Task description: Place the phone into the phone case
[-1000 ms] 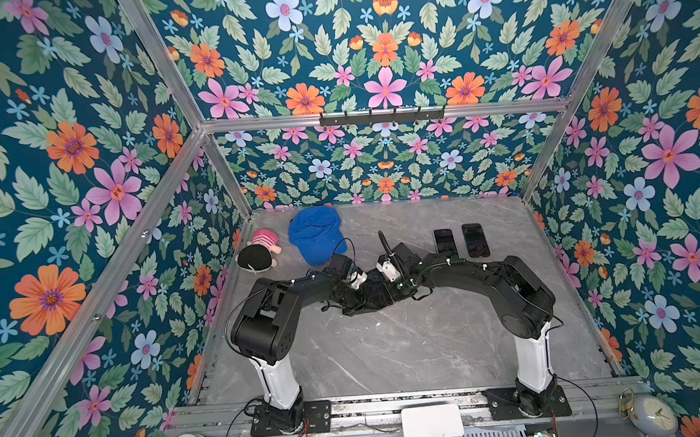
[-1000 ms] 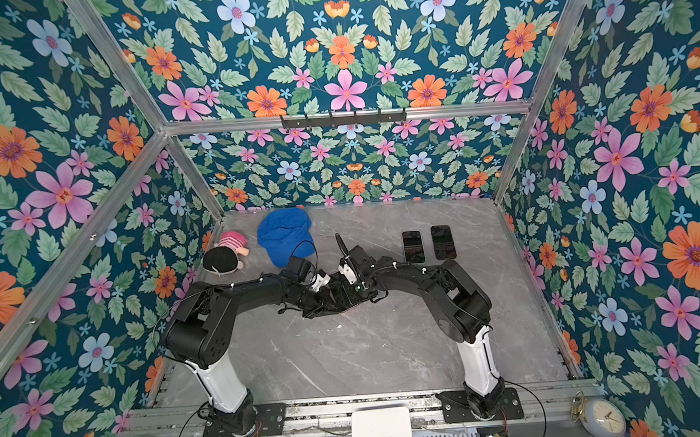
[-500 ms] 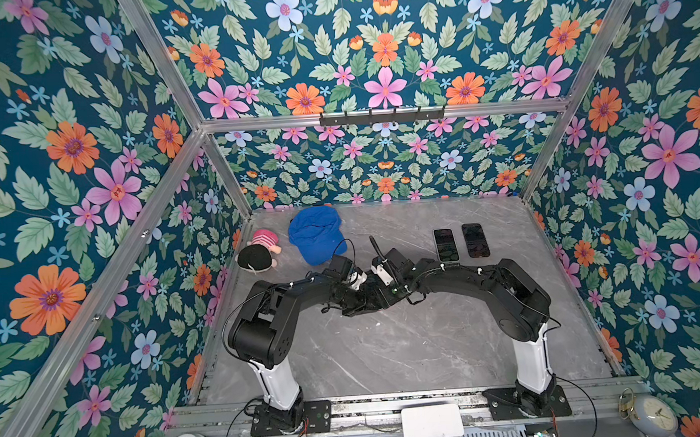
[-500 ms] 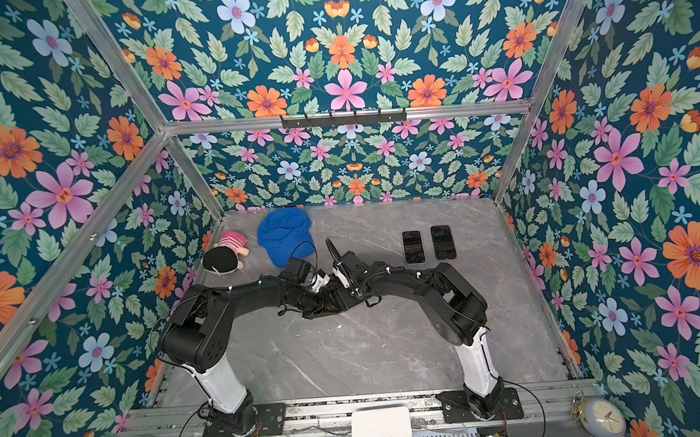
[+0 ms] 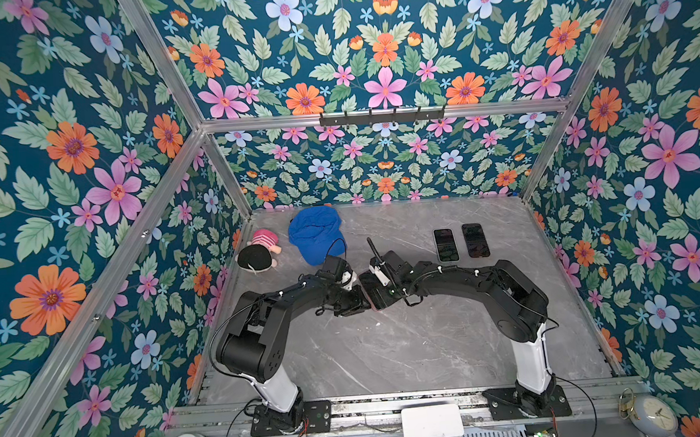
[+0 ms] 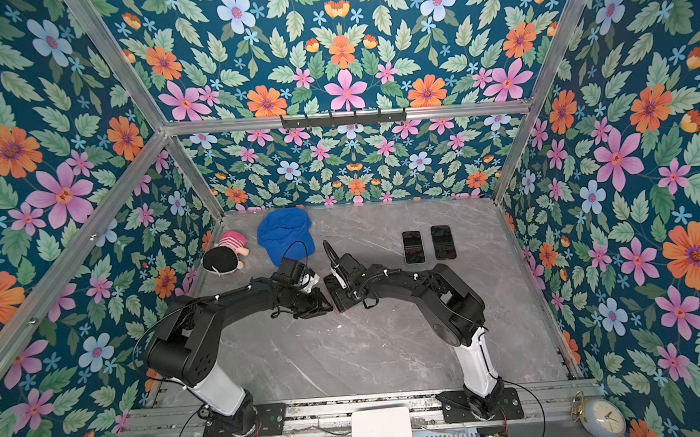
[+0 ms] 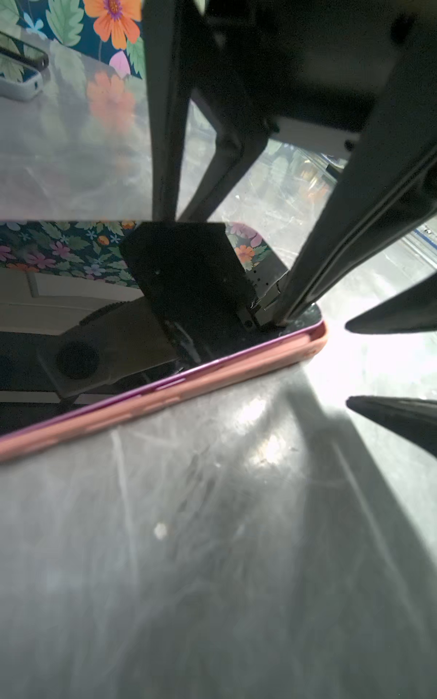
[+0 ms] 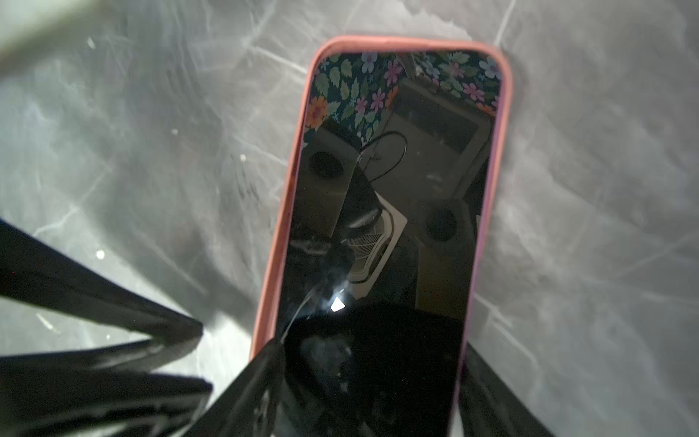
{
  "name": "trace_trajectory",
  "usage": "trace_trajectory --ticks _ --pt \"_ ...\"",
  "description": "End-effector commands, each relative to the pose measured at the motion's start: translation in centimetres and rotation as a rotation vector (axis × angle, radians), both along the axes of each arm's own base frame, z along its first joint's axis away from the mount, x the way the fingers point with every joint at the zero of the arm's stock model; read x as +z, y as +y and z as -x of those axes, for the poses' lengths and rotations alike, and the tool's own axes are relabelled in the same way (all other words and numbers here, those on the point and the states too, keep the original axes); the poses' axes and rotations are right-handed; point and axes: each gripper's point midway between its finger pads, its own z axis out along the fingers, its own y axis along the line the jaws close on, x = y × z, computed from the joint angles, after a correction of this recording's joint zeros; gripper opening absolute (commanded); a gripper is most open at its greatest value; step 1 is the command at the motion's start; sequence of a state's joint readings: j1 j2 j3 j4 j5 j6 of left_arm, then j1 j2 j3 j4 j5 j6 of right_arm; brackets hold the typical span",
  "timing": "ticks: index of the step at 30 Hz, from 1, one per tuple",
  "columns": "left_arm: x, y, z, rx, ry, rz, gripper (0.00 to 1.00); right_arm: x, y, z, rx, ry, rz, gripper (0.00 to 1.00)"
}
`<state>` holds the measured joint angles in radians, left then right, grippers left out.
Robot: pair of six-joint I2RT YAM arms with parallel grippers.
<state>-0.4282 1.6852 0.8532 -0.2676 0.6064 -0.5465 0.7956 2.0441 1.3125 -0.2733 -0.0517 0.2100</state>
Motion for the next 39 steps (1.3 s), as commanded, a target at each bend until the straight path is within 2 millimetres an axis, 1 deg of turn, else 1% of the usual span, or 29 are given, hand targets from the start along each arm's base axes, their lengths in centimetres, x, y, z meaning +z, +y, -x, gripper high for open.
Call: trace_trajectory --ticks 1,4,7,9,11,16,20,21,23,24,30,37,39 --pt "0.0 -0.5 -0.5 0.018 -0.005 0.034 0.35 -4.2 -4.8 4.3 -0.02 0.183 0.215 0.69" --pt "-0.1 -0.8 -1.1 0.026 -0.014 0.053 0.37 -3.2 -4.4 4.2 -0.025 0.178 0.185 0.69" --pt "-0.5 -1.0 -1.6 0.033 -0.015 0.061 0.37 -1.6 -3.5 4.0 -0.032 0.171 0.126 0.69" --pt "-0.5 -1.0 -2.0 0.042 -0.023 0.065 0.37 -0.8 -3.1 4.0 -0.036 0.169 0.095 0.67" --pt "-0.7 -0.9 -2.1 0.045 -0.021 0.061 0.37 -0.5 -3.0 4.1 -0.04 0.168 0.081 0.64" --pt "-1.5 -0.7 -1.8 0.043 -0.004 0.05 0.29 -0.2 -3.0 4.1 -0.059 0.182 0.05 0.55" --pt "-2.2 -0.5 -1.4 0.042 0.01 0.043 0.22 0.6 -3.1 3.7 -0.073 0.174 0.022 0.52" --pt "-2.3 -0.5 -1.4 0.042 0.01 0.04 0.22 0.9 -3.1 3.7 -0.072 0.172 0.013 0.51" --pt "-2.4 -0.5 -1.4 0.042 0.011 0.04 0.2 1.0 -2.9 3.7 -0.072 0.174 0.002 0.49" --pt "-2.3 -0.5 -1.4 0.042 0.009 0.043 0.19 0.9 -2.9 3.7 -0.071 0.179 0.001 0.46" --pt "-2.2 -0.5 -1.4 0.041 0.006 0.046 0.19 0.5 -2.4 4.1 -0.059 0.208 -0.015 0.39" --pt "-2.2 -0.6 -1.5 0.042 0.005 0.052 0.19 0.7 -1.5 4.5 -0.046 0.239 -0.067 0.36" --pt "-2.1 -0.6 -1.4 0.041 0.003 0.053 0.19 0.8 -1.6 4.5 -0.047 0.239 -0.065 0.36"
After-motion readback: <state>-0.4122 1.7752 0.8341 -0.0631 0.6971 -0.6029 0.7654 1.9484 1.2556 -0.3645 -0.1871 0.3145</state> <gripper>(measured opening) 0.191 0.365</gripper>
